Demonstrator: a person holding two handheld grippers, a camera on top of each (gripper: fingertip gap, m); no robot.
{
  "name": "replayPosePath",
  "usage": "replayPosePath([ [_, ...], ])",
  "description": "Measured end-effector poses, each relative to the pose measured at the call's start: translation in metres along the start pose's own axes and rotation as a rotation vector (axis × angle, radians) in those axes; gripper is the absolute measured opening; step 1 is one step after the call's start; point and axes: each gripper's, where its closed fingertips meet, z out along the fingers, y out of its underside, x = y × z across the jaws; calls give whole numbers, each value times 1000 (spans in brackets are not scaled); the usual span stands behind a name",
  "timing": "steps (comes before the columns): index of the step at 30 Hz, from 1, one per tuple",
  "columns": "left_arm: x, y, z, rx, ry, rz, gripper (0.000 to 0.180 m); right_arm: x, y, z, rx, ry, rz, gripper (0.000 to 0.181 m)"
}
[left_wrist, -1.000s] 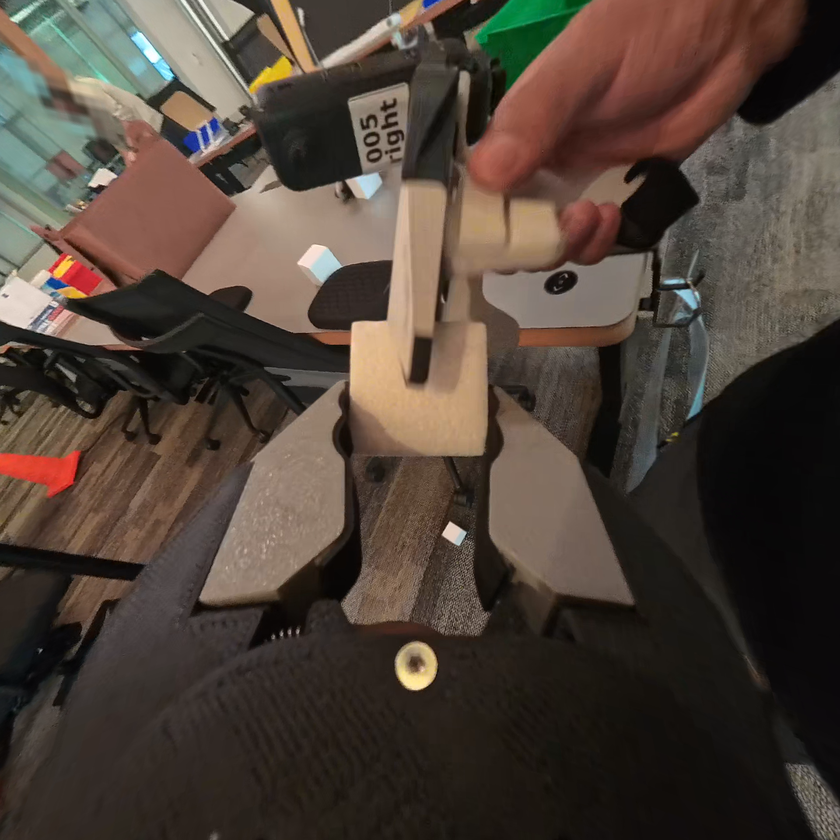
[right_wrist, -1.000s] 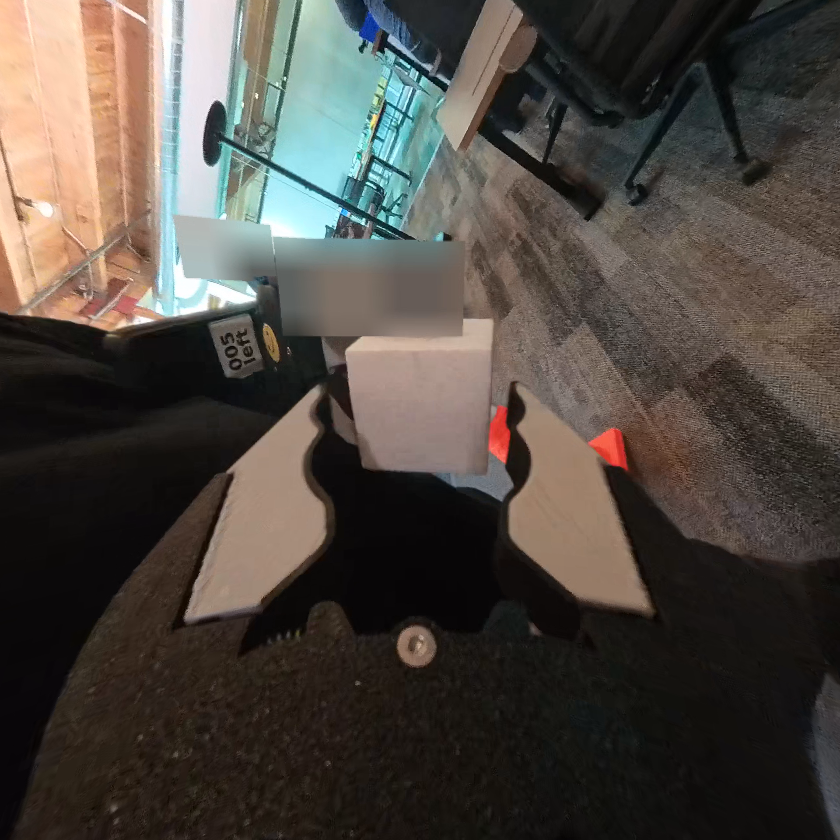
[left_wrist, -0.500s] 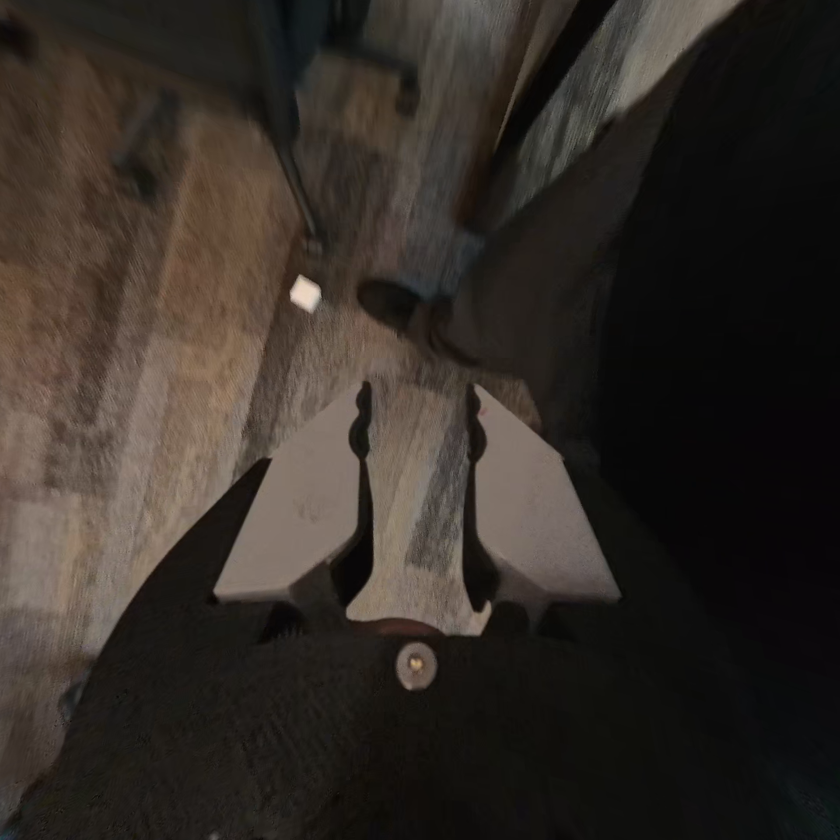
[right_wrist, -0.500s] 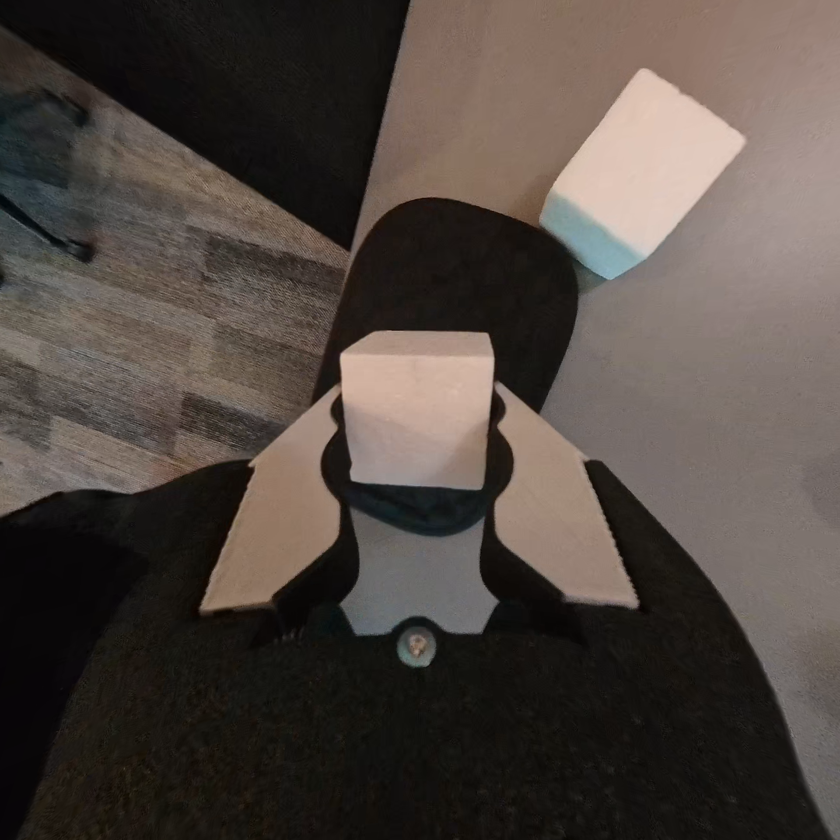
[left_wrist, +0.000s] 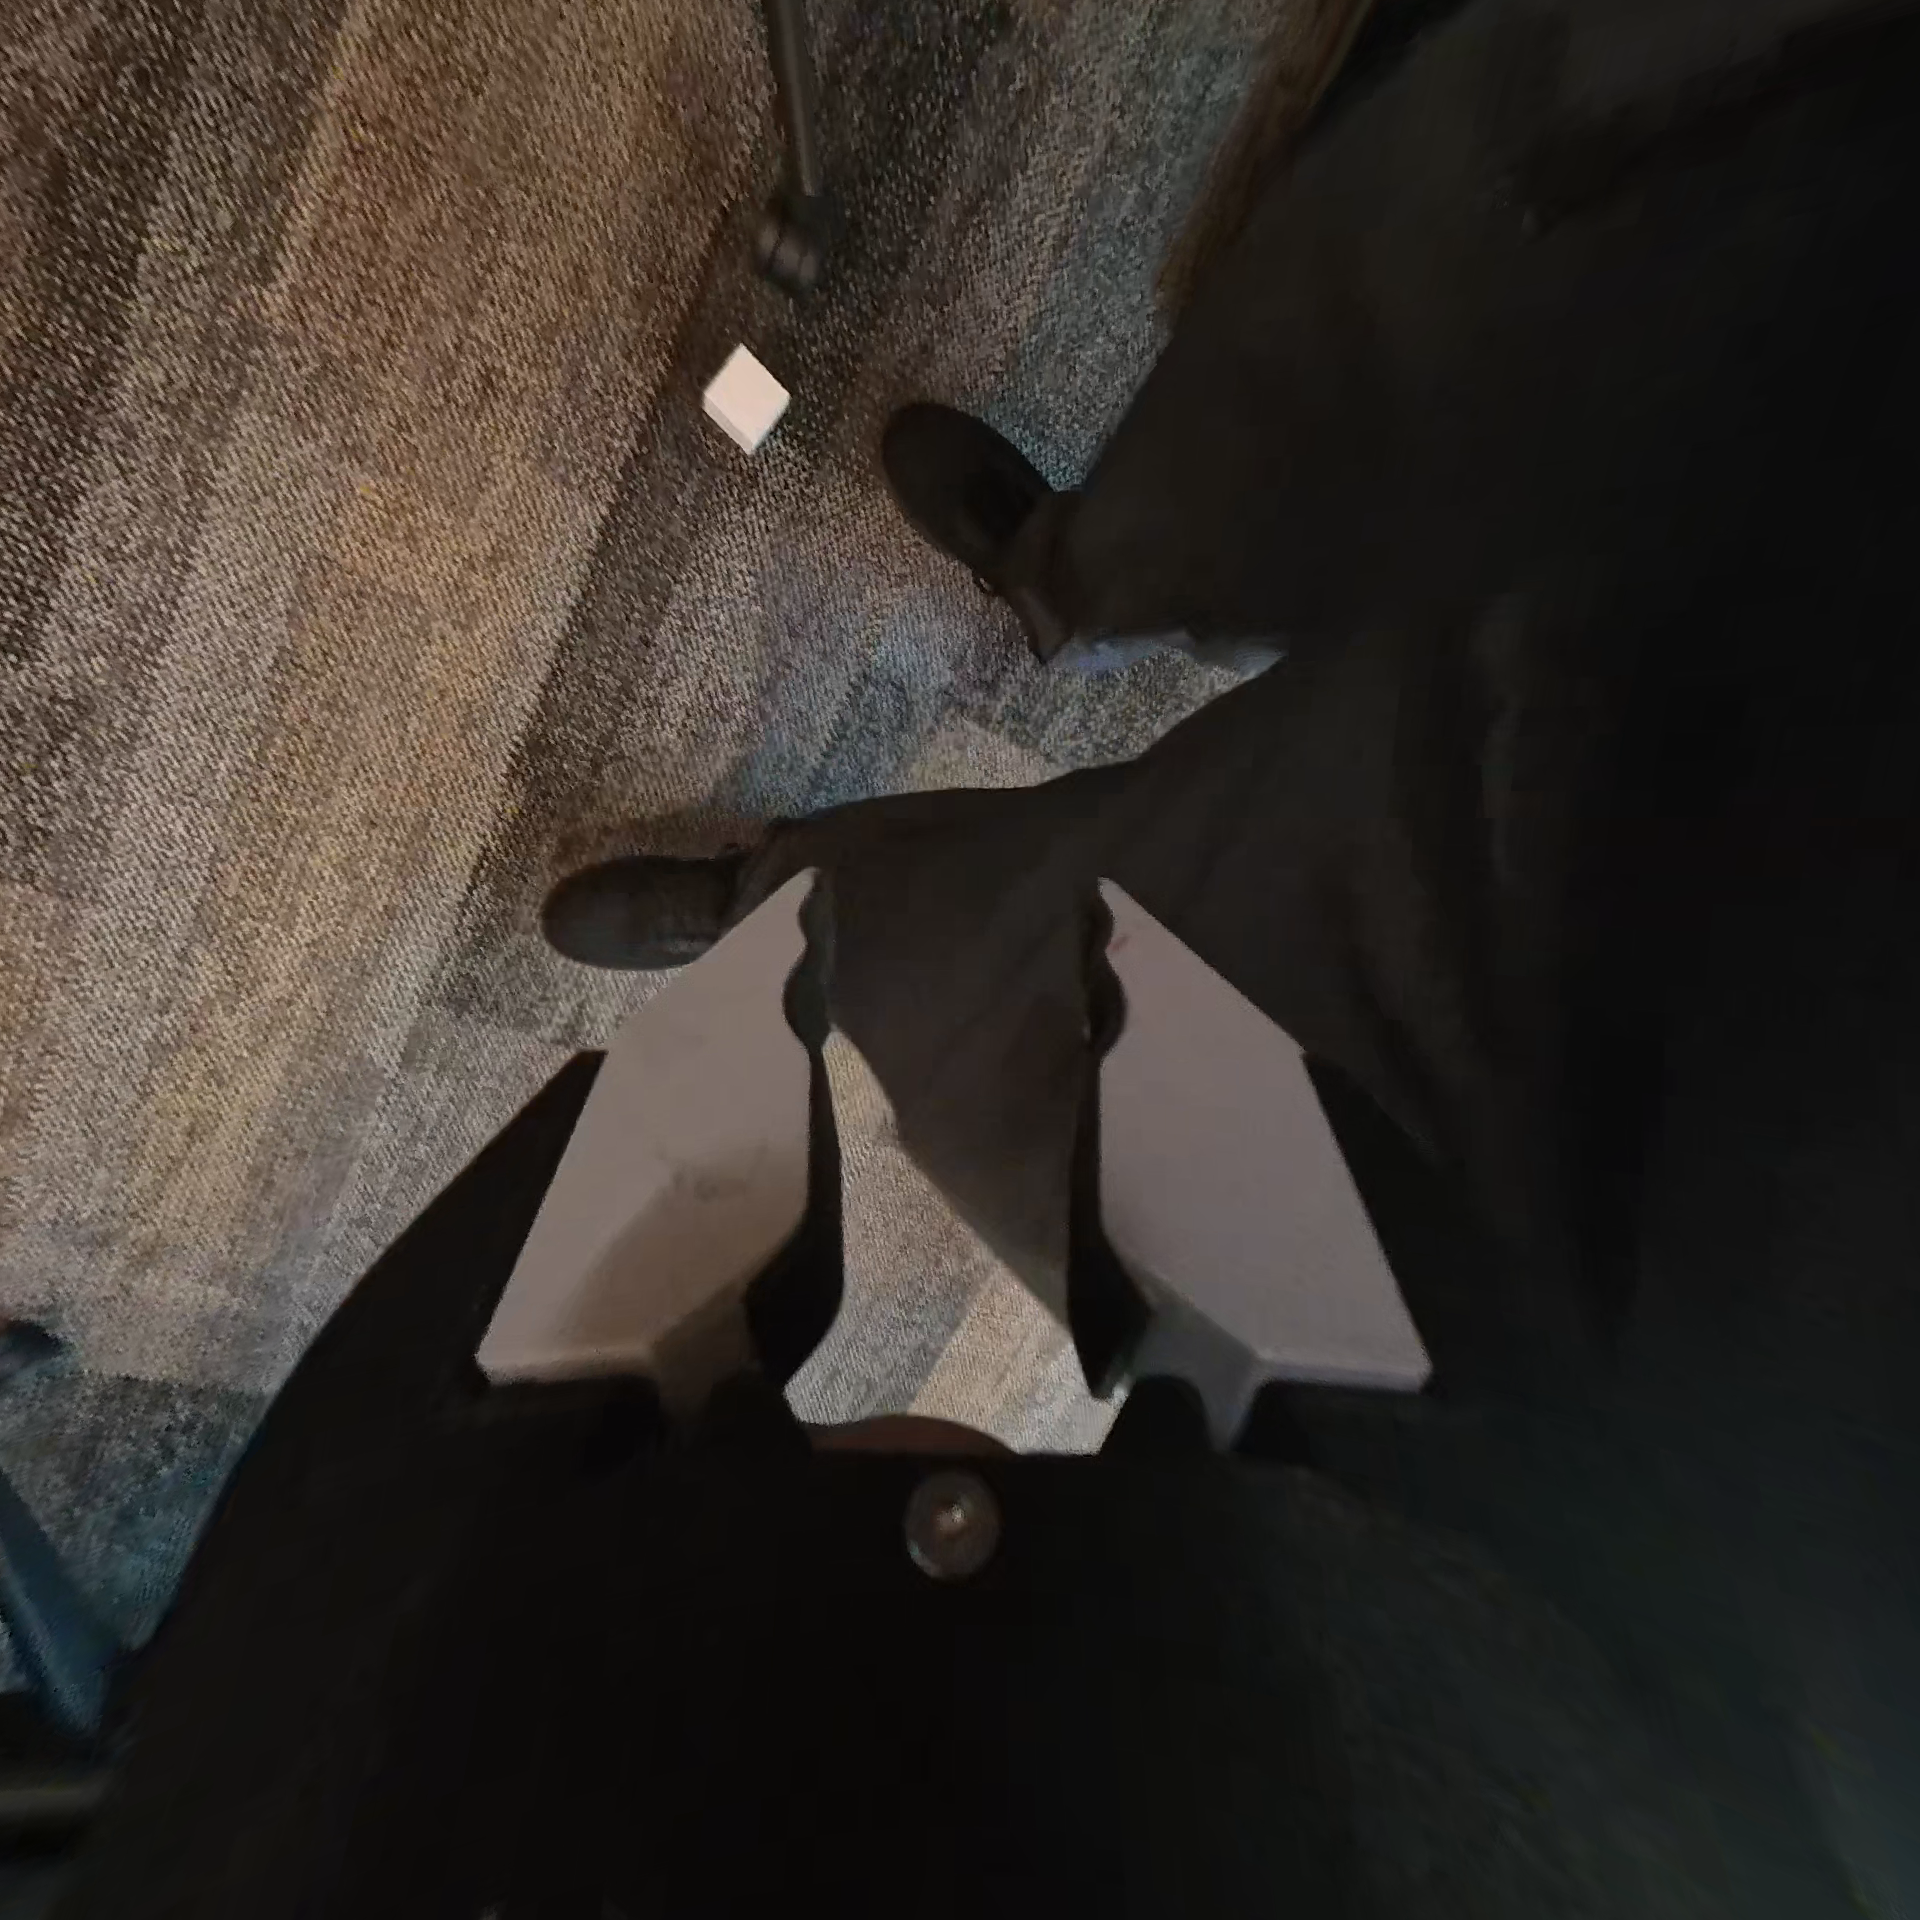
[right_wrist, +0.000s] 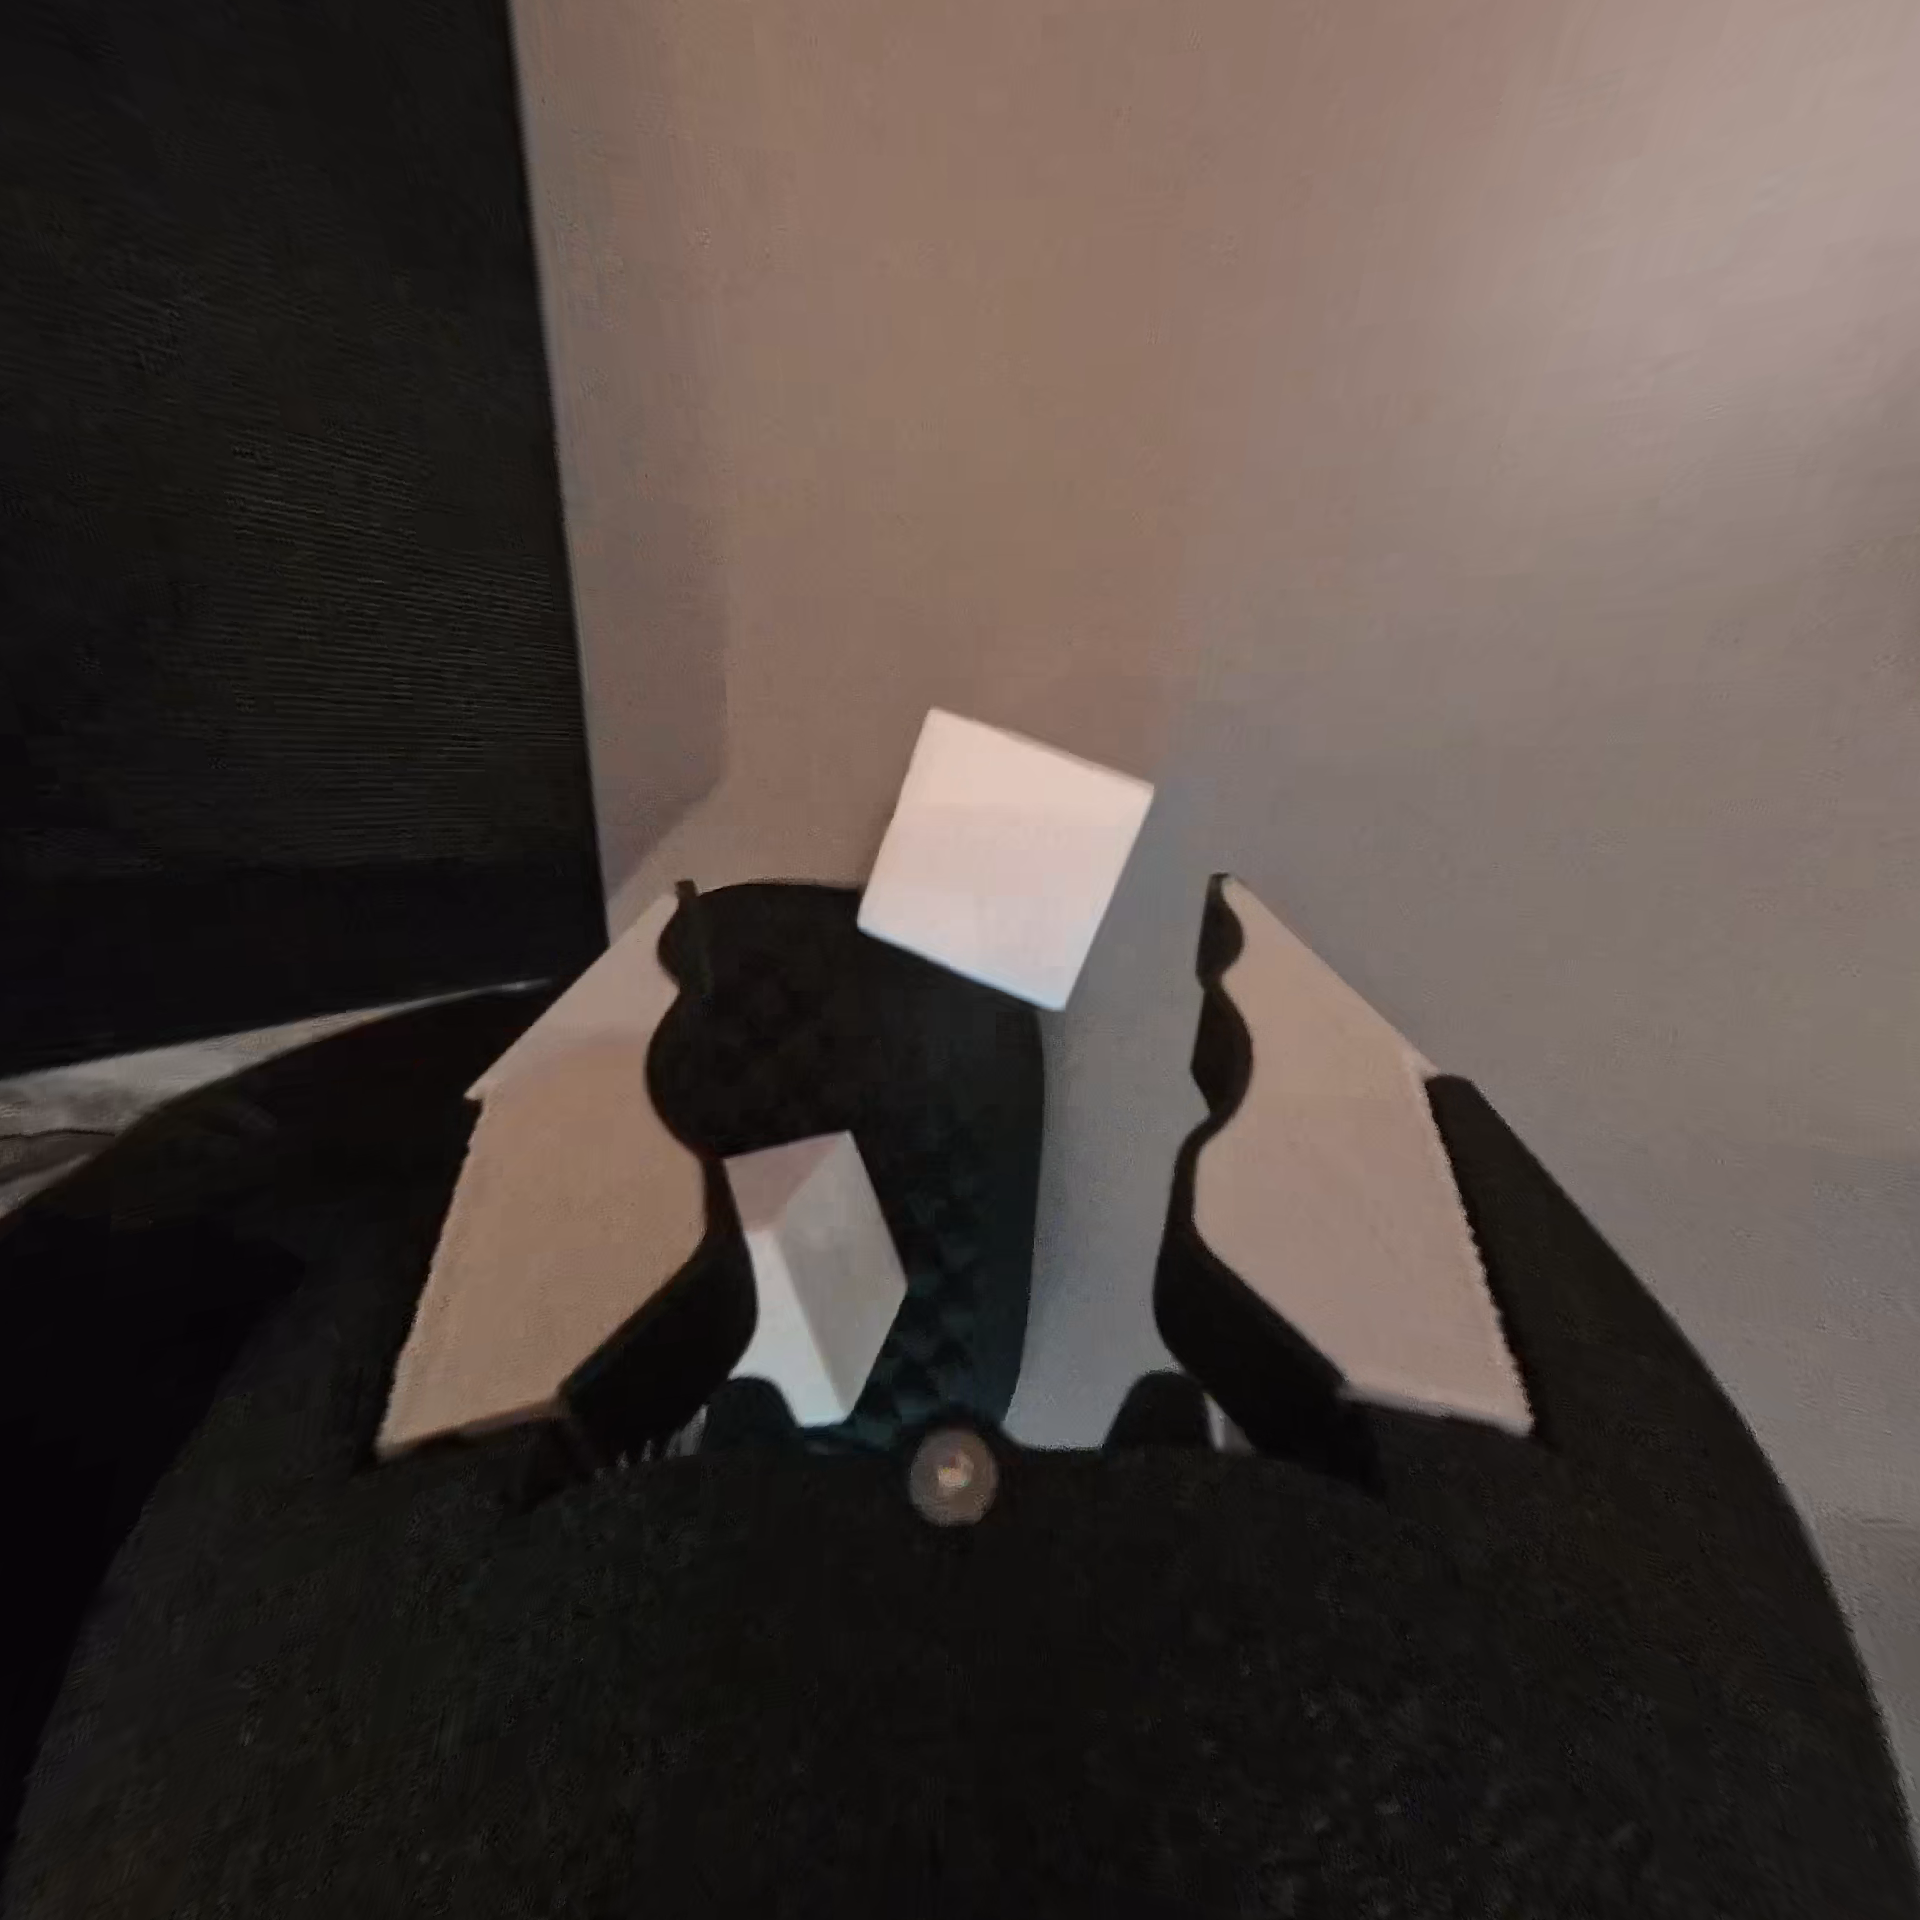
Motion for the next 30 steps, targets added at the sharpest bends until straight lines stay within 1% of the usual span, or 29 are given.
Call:
replayPosePath([
  [2, -22, -11, 0, 35, 6, 8, 45, 5, 8, 29, -121, -7, 38, 76],
  [3, -33, -17, -1, 57, 14, 15, 44, 1, 10, 35, -153, -31, 53, 62],
  [5, -54, -23, -1, 89, 38, 45, 43, 0, 11, 27, -164, -5, 82, 61],
  [8, -86, -16, 2, 97, 99, 121, 41, -20, 2, -26, -55, 32, 95, 61],
  [10, -108, -3, 4, 80, 150, 174, 41, -37, 11, -63, -34, 87, 84, 61],
  [13, -142, 17, 2, 65, 210, 245, 39, -61, 44, -82, -105, 109, 130, 61],
  [16, -174, 33, -3, 50, 246, 280, 40, -61, 74, -69, -178, 162, 198, 61],
  [21, -216, 51, -15, 52, 256, 276, 39, -51, 99, -37, -230, 201, 363, 62],
  [22, -222, 54, -17, 56, 253, 269, 40, -54, 99, -37, -230, 198, 385, 67],
  [23, -227, 57, -19, 63, 252, 260, 39, -56, 98, -40, -225, 207, 391, 70],
  [26, -237, 67, -21, 68, 257, 218, 39, -65, 95, -55, -204, 235, 387, 69],
  [28, -237, 74, -20, 61, 271, 206, 39, -74, 92, -70, -185, 274, 383, 76],
  [30, -232, 77, -18, 59, 286, 217, 40, -101, 81, -86, -84, 299, 338, 73],
])
